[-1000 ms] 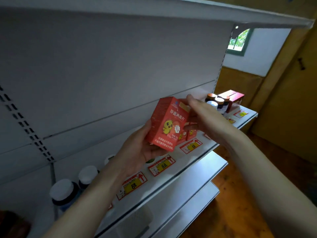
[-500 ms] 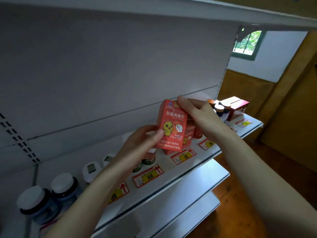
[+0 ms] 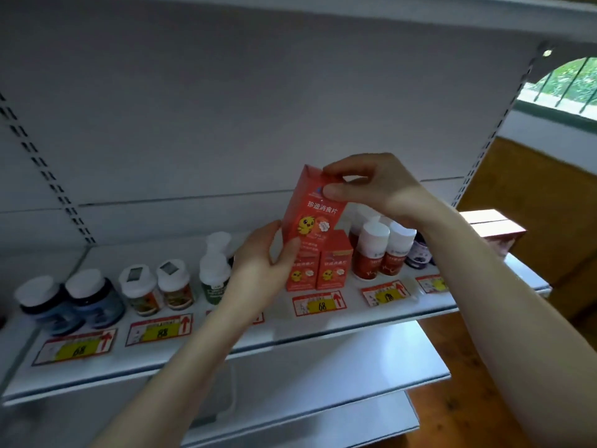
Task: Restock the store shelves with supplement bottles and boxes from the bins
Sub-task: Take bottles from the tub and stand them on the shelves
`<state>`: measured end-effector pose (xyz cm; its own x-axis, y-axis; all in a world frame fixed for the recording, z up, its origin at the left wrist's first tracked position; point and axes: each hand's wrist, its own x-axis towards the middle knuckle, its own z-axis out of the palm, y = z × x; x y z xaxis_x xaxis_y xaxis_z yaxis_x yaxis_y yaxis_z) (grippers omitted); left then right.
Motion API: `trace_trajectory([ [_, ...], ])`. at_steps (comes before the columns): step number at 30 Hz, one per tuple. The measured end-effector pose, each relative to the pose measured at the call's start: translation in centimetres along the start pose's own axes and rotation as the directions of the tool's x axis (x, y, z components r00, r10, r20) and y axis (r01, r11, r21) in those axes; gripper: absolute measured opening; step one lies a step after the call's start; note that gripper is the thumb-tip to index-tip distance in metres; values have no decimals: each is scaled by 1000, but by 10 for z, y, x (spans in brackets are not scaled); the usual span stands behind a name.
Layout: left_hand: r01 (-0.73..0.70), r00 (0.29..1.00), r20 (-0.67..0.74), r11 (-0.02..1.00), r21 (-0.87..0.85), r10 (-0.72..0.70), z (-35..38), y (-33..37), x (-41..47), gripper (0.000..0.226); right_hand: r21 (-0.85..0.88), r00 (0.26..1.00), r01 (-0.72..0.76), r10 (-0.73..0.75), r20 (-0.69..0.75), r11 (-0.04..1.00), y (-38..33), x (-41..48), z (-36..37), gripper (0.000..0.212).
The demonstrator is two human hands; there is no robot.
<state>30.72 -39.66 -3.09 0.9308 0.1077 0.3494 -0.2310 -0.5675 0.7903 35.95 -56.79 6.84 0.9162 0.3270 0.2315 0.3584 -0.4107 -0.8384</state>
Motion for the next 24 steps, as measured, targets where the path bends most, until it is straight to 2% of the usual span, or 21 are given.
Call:
trace_trajectory([
  [2, -69, 988, -125, 986, 151, 89, 11, -6, -17, 47, 1, 998, 42, -42, -56, 999, 10, 7, -1, 28],
  [4, -90, 980, -149, 960, 263, 133, 25, -19, -39, 51, -34, 989, 85, -88, -121, 996, 20, 17, -1, 32],
  [8, -125, 984, -56, 880, 458, 169, 56, -50, -80, 48, -189, 975, 166, -190, -116, 968, 40, 43, 5, 38],
  [12, -47, 997, 75, 777, 627, 0, 68, -71, -93, 55, -288, 982, 172, -189, -30, 942, 56, 67, 15, 42],
  [15, -9, 986, 129, 734, 679, -107, 71, -76, -93, 55, -320, 987, 162, -149, 65, 933, 63, 79, 22, 41],
  [20, -22, 977, 164, 698, 716, -137, 75, -80, -92, 51, -356, 970, 164, -84, 229, 920, 74, 89, 34, 39],
  [24, -8, 973, 167, 698, 716, -160, 77, -81, -92, 56, -405, 943, 164, -23, 332, 899, 84, 92, 41, 39],
])
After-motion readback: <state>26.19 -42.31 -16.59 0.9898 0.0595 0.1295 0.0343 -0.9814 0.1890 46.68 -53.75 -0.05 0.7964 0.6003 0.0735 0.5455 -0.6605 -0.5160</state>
